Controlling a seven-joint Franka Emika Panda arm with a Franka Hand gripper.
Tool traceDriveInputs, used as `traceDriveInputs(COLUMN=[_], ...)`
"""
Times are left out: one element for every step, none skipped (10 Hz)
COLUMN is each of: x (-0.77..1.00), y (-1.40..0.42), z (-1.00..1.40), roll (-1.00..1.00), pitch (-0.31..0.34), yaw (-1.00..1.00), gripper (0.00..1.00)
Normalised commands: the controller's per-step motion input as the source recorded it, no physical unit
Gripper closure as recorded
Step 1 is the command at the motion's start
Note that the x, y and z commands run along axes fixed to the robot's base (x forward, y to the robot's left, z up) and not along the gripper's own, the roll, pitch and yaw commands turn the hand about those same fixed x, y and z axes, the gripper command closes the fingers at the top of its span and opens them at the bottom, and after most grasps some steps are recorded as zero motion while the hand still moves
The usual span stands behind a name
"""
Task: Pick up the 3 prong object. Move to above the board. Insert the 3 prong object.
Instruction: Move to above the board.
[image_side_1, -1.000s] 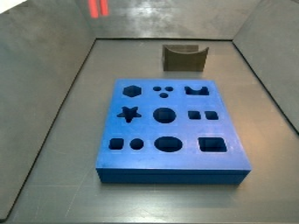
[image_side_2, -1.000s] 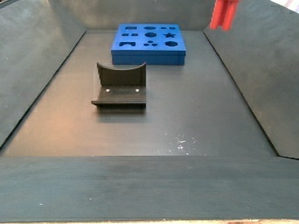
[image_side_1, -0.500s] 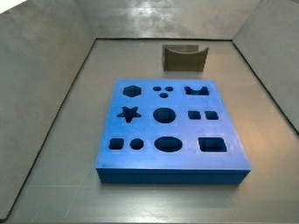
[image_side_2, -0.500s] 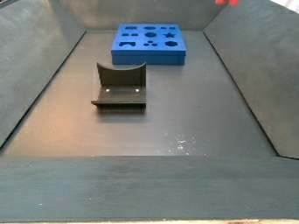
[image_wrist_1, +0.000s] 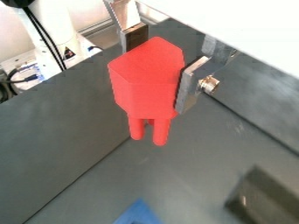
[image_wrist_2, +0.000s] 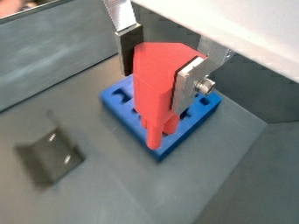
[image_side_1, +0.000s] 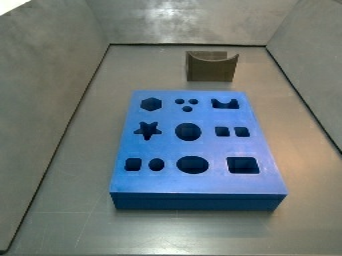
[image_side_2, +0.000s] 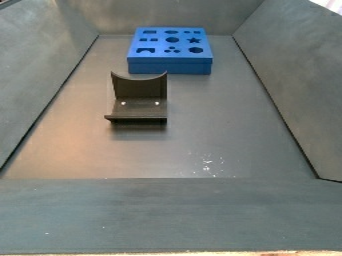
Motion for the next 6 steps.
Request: traceDriveInputs(x=[0.66,0.66,0.69,0.72,0.58,0.4], y=[-1.0,-1.0,-1.0,-1.0,-0.74,-0.46], z=[0.1,0.1,0.11,0.11,0.09,0.07], roll=[0.07,0.06,0.08,0.07,0.08,0.08], pitch=[0.231,0.189,0.171,0.17,0.182,0.179], yaw=[-0.24,-0.11,-0.05,-0.03,-0.01,0.0], gripper=[1.0,1.0,1.0,1.0,1.0,1.0])
